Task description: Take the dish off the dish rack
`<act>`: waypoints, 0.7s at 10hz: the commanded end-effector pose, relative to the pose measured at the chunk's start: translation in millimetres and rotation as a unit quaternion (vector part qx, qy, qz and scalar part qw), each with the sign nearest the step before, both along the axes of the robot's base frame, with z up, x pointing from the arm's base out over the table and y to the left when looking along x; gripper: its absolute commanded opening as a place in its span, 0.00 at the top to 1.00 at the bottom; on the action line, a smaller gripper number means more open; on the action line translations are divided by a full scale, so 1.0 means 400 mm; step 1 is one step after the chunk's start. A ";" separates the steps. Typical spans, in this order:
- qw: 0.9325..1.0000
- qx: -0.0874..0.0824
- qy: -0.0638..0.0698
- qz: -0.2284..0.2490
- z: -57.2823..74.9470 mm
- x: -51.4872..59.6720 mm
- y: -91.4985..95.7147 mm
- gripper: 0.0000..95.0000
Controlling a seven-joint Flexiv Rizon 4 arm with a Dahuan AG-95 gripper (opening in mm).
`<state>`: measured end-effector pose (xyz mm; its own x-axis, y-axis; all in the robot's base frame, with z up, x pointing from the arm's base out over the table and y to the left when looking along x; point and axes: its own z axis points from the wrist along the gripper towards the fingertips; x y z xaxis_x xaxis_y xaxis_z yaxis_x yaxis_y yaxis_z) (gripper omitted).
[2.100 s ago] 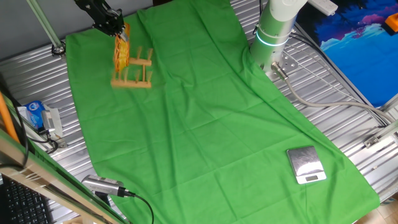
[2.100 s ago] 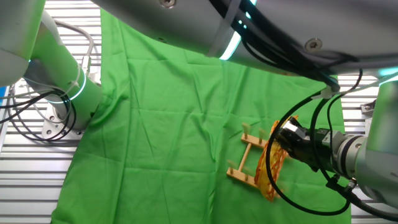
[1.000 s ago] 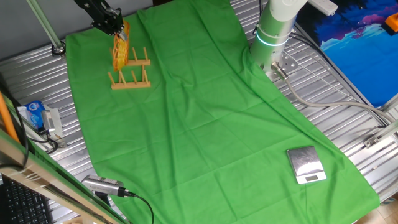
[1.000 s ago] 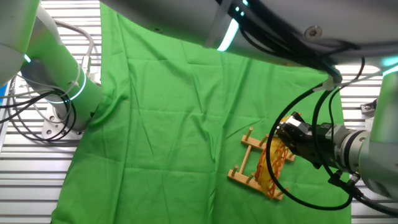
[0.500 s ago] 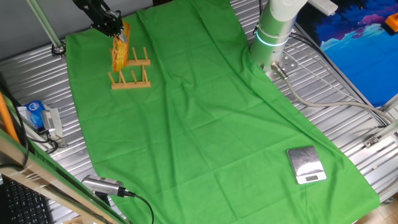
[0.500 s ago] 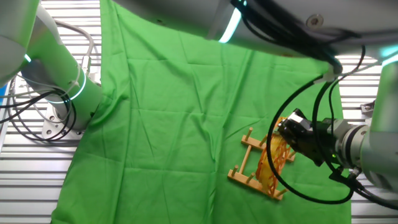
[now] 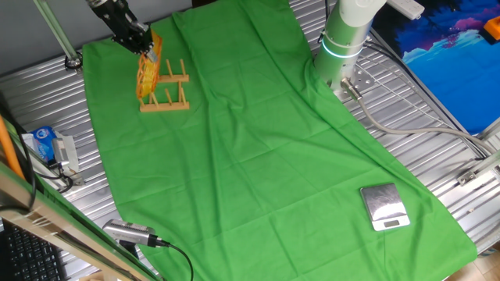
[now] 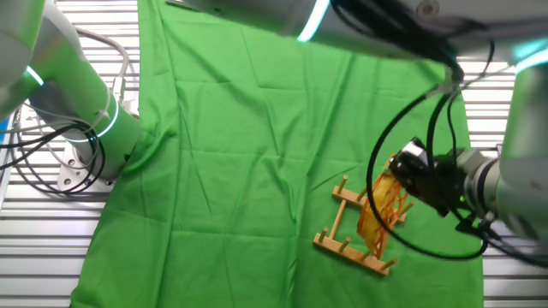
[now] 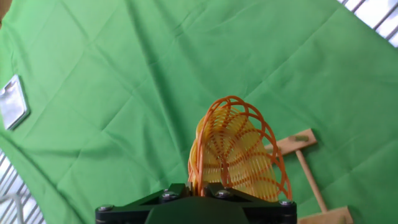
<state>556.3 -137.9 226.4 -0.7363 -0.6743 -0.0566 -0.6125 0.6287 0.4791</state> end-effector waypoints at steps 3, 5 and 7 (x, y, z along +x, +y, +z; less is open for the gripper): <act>1.000 -0.014 -0.007 -0.006 -0.003 0.035 0.036 1.00; 1.000 -0.017 -0.006 -0.012 -0.002 0.057 0.058 1.00; 1.000 -0.021 -0.005 -0.019 -0.001 0.078 0.081 1.00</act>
